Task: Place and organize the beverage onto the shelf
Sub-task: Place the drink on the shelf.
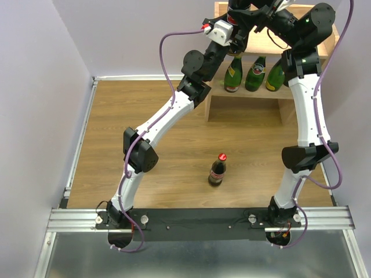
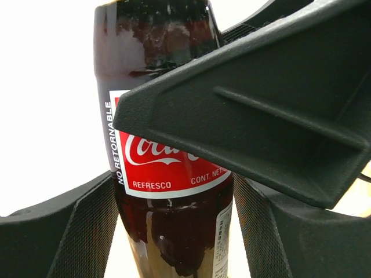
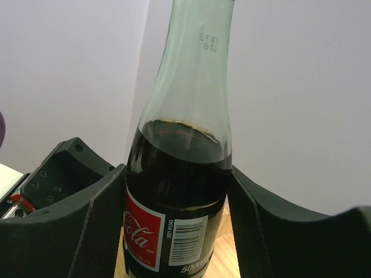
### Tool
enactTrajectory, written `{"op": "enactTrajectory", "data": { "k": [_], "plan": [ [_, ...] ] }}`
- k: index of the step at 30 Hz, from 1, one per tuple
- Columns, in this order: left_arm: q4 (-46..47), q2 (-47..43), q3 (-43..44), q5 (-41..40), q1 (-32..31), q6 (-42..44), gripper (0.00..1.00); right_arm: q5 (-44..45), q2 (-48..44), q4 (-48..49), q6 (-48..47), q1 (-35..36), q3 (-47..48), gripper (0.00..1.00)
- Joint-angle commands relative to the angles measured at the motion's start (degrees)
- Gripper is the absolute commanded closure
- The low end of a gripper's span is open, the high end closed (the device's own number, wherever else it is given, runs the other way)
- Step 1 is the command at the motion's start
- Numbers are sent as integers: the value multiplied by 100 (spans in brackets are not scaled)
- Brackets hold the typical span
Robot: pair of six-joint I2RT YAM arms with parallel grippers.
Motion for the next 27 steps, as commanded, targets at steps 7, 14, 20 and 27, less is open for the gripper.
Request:
{"op": "enactTrajectory", "data": {
  "k": [7, 14, 20, 27],
  "plan": [
    [93, -352, -30, -72, -109, 240, 13, 551, 250, -72, -911, -244, -239, 71],
    [75, -440, -162, -134, -127, 346, 13, 568, 285, -72, -937, -244, -178, 71],
    [84, -458, -162, -126, -118, 338, 13, 639, 268, -55, -823, -244, -318, 72],
    [102, -519, -250, -108, -127, 320, 13, 1174, 145, -29, -656, -235, -547, 72]
  ]
}}
